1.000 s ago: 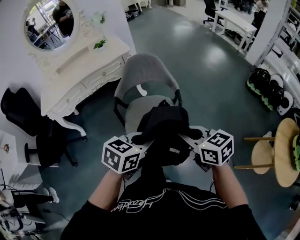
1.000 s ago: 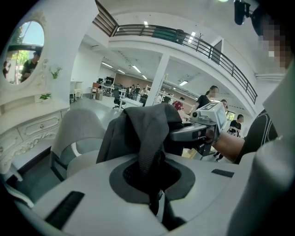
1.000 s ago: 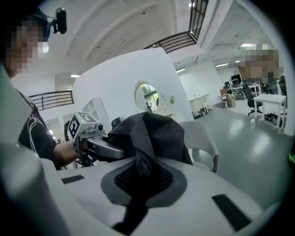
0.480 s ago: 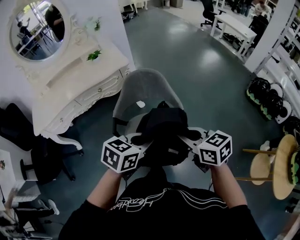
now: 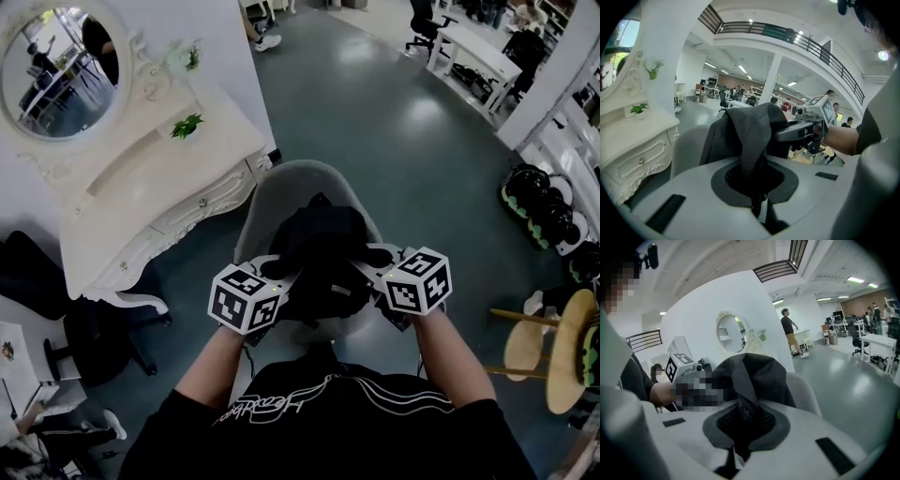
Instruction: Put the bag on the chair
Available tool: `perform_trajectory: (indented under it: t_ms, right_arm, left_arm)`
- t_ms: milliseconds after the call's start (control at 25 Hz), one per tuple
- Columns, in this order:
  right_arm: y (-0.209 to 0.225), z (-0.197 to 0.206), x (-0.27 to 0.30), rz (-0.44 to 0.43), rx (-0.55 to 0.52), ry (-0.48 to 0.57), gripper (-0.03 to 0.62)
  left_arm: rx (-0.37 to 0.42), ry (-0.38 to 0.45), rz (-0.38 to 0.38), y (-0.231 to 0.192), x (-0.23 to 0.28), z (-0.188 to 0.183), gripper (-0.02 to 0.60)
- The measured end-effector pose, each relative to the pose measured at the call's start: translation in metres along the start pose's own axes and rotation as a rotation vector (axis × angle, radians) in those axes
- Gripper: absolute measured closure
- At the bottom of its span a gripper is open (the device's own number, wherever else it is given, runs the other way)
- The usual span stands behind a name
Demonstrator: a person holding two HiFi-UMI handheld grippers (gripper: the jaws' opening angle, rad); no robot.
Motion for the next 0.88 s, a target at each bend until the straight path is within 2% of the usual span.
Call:
perform_trajectory:
  t_ms: [360,680,880]
  right_arm:
    - [0.054,-0.025,0.063,0.018,-0.015,-0.075,0.585]
    - [0.095,-0.001,0.125,0.037,-0.017,-0.185,0.58]
    - [0.104,0.012,0.141,0.051,0.028,-0.153,0.577]
  left_arm:
    - [-0.017,-0.016,-0.034,-0.072,0.042,-0.009,0.548]
    - [-0.025,-0.105,-0.053,-0.119,0.095,0.017,0.548]
    - [-0.001,-0.105,-0.047,-0.131,0.112,0.029,0.548]
Point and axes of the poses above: the fingertips, and each gripper's own axes: x forward along the fingers, y to its right, z out of its underside, the point moved 5 cm from there along -x, backward along the fingers, and after that the axes turned 11 degrees about -y, right-handed, at the moved point
